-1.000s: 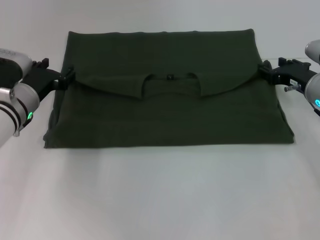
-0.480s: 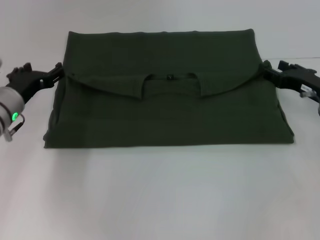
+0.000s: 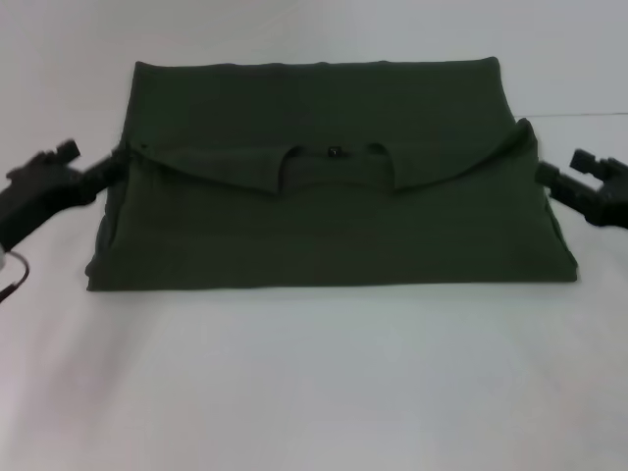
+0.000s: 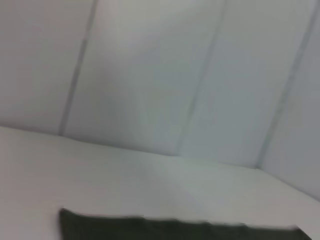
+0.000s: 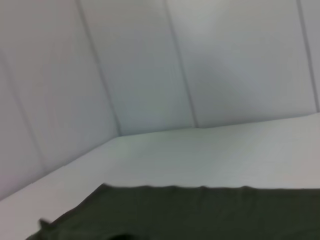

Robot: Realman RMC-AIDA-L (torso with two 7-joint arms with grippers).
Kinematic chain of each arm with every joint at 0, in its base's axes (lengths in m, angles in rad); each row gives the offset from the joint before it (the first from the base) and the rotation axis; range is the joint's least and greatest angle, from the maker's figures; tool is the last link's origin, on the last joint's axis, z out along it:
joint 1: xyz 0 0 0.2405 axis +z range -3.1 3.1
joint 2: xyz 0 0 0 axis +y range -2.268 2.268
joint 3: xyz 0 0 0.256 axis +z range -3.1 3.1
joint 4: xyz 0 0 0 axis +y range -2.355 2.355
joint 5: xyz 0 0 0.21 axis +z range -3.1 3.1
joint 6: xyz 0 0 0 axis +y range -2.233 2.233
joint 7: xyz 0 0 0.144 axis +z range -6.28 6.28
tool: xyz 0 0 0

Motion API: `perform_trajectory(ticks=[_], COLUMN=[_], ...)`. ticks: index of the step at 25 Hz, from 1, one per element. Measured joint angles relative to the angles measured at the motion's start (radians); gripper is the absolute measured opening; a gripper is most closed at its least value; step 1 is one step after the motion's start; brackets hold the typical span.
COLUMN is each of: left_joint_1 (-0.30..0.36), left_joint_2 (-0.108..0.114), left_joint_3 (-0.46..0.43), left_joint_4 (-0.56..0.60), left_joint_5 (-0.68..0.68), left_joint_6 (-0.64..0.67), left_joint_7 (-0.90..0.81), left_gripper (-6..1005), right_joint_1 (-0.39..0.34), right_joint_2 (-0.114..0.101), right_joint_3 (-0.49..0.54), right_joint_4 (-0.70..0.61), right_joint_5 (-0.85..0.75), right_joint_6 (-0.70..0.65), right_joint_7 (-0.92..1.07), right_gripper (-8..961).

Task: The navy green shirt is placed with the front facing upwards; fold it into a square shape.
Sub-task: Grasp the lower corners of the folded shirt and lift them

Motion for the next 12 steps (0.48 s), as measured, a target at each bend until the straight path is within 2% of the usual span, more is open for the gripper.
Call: perform_trajectory(ticks=[2, 6, 12], left_joint_1=[0.027, 0.043, -0.001], left_joint_2=[0.005, 0.017, 0.042], left_joint_3=[0.028, 0.028, 0.036], left_joint_4=[0.058, 0.14, 0.199], left_joint_5=[0.079, 0.252, 0.483], left_joint_6=[0.053, 0.159, 0.164], left_joint_7=[-0.083, -0.171, -0.273], left_gripper=[889, 889, 888], right_joint_1=[-0.027, -0.079, -0.12], right_joint_2=[-0.001, 0.003, 0.002], right_joint_3=[-0.019, -0.043, -0.058], right_joint_4=[-0.018, -0.052, -0.058], right_joint_5=[-0.001, -0.001, 0.001], right_joint_6=[-0.037, -0.089, -0.143], right_joint_7=[-0.006, -0.009, -0.012], right_gripper=[697, 694, 692])
